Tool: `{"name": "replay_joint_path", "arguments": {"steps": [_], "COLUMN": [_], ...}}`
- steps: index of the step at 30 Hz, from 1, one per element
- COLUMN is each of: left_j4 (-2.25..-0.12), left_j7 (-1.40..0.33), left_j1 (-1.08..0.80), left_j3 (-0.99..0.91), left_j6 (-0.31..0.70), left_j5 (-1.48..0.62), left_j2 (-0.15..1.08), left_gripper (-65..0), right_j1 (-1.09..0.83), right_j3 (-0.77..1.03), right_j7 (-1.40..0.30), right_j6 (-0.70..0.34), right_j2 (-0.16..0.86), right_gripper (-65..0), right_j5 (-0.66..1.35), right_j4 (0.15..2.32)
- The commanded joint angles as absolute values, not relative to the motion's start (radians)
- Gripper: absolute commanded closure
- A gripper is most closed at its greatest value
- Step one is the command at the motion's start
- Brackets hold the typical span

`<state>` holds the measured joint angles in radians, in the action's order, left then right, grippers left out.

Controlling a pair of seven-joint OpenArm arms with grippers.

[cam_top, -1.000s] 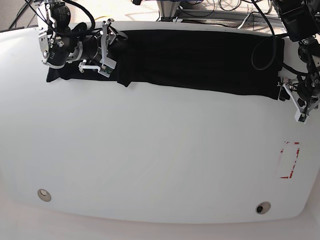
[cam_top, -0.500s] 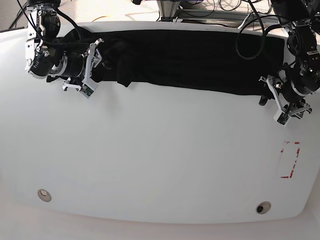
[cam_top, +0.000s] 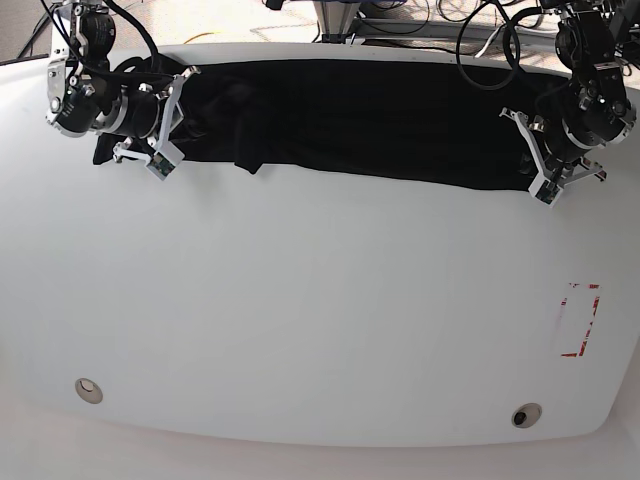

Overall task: Layout the t-shirt on the table in an organized manner, then fold the t-shirt properly
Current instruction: 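Grasp the folded shirt edge with both grippers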

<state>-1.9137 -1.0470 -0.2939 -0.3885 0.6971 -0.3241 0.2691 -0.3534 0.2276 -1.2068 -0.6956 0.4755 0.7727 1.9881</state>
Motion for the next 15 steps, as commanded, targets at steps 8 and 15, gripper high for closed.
{"name": "replay_joint_path", "arguments": {"steps": [8, 15], "left_j4": [-1.784, -1.563], "left_j7": [-1.035, -0.917], "left_j1": [-0.282, -0.2], "left_j3": [-0.32, -0.26], "left_j6": [0.698, 0.698], "left_j5": [-0.239, -0.182], "left_j2": [0.277, 0.272], "left_gripper": [-4.6, -4.6], "right_j1": [-0.426, -0.352], "right_j3": [0.228, 0.234], "right_j7": [-1.073, -1.023], "right_j6": [-0.698, -0.698], "right_j2": [0.377, 0.303], "right_gripper": [-2.2, -2.4], "right_j5": [0.486, 0.28], "right_j4": [1.98, 1.844]}}
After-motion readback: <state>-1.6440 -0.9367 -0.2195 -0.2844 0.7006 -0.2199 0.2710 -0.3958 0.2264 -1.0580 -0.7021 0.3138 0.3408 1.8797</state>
